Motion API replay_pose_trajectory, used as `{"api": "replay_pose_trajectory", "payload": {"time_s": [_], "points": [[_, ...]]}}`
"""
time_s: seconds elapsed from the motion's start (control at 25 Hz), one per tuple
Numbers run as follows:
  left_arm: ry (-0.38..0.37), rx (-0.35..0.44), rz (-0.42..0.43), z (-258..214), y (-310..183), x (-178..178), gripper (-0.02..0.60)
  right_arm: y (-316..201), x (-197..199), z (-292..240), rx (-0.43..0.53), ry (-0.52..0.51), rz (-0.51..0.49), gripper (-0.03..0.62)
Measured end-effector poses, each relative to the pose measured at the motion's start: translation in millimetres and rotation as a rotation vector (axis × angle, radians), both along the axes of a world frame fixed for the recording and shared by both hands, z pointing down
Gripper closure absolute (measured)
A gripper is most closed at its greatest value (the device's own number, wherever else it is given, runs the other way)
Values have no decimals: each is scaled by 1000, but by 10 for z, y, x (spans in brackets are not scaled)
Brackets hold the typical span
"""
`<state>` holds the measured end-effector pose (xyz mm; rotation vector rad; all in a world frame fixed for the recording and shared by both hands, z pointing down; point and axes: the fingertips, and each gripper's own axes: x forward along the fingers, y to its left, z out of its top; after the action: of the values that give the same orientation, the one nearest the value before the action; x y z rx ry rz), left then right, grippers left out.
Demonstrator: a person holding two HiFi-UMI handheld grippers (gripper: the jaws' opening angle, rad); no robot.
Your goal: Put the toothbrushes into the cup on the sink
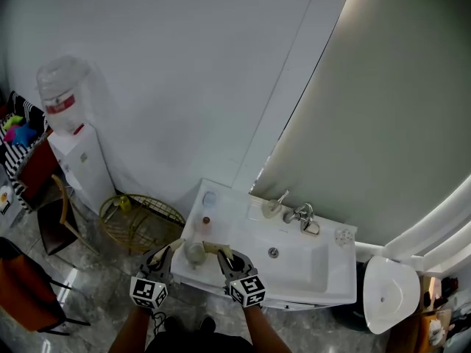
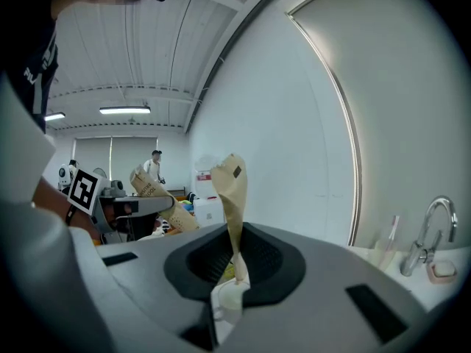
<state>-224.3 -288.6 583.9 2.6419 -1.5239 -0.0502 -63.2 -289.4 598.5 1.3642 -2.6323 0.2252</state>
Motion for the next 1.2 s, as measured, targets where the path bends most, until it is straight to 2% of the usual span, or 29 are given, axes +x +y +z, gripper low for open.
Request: {"api": "replay_pose_trajectory", "payload": {"time_s": [0.24,0.56,1.2], "points": [[11,10,11,275,-122,11,548,-122,-68,371,0,5,-34,546],[0,-57,25,613,-308,65,548,-181,-225,801,-59,18,-99,545],[11,-51,44,555,-326,101,548,-349,-214,1232,-169,56,-106,546]]}}
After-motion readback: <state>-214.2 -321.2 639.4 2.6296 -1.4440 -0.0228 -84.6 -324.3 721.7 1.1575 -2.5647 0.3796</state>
